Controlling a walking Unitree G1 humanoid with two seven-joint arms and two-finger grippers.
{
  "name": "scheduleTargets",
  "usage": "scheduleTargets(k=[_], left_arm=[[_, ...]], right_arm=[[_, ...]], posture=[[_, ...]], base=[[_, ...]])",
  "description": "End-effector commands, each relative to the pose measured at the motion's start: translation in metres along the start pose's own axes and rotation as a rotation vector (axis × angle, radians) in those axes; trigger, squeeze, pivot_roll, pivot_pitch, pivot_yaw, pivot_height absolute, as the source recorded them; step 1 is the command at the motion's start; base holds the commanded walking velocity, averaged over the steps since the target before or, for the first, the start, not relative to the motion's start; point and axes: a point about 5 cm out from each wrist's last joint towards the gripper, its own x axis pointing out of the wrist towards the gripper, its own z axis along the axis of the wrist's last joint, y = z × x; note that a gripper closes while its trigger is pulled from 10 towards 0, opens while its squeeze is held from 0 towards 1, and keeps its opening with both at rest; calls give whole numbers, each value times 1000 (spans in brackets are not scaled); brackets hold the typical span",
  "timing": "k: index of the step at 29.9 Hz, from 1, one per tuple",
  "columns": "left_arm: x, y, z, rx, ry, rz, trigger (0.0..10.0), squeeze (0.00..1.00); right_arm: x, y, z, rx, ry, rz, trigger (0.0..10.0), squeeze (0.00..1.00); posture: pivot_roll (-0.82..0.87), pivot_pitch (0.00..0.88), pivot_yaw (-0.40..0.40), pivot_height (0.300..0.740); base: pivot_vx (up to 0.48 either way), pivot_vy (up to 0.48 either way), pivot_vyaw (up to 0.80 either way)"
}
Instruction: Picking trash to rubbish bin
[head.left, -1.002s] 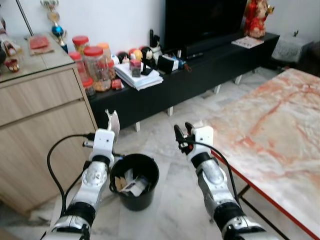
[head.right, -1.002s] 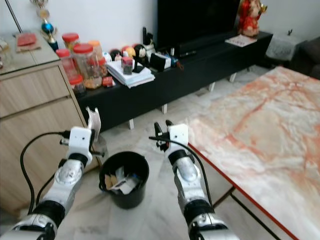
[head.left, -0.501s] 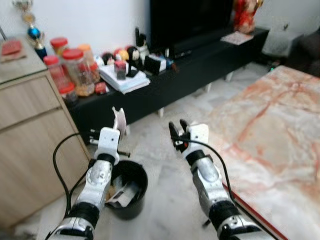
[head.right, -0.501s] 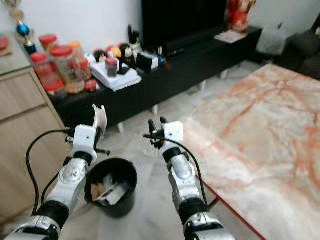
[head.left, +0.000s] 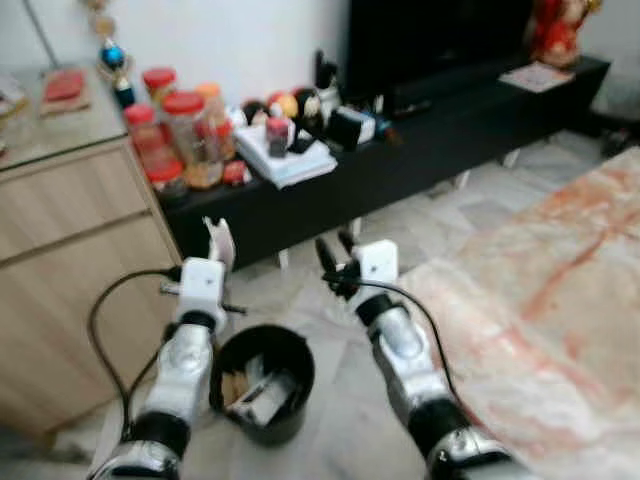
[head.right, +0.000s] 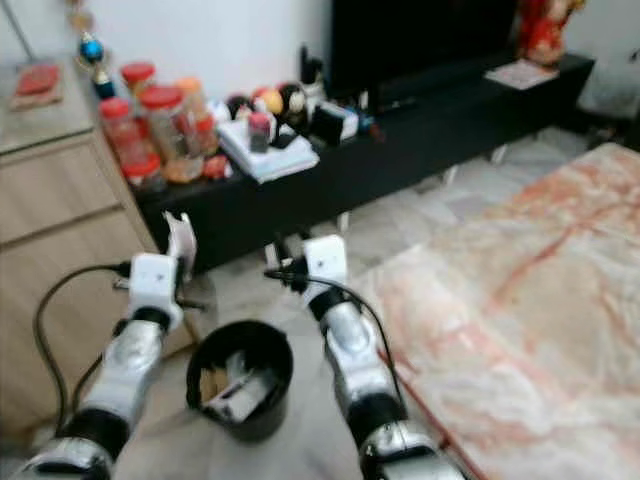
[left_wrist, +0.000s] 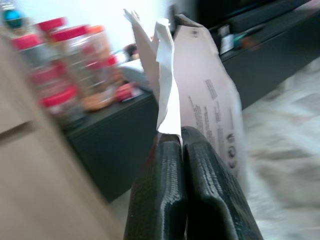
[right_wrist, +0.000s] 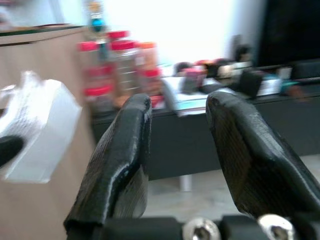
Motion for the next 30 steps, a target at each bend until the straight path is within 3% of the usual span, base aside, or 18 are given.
scheduleTargets(k=[1, 9, 30], left_arm=[[3, 15, 4, 13, -6, 33, 10000, 0], [4, 15, 6, 11, -13, 38, 10000, 0], [5, 10, 7, 5, -16, 3, 10000, 0]], right_arm=[[7, 11, 7, 4, -23, 29, 10000, 0], [7, 11, 8, -2, -24, 34, 10000, 0], [6, 11, 3, 4, 12, 53, 10000, 0]], posture=[[218, 0, -1, 740], [221, 0, -3, 740], [218, 0, 10, 740]], base=[[356, 0, 0], [356, 0, 751], [356, 0, 0]])
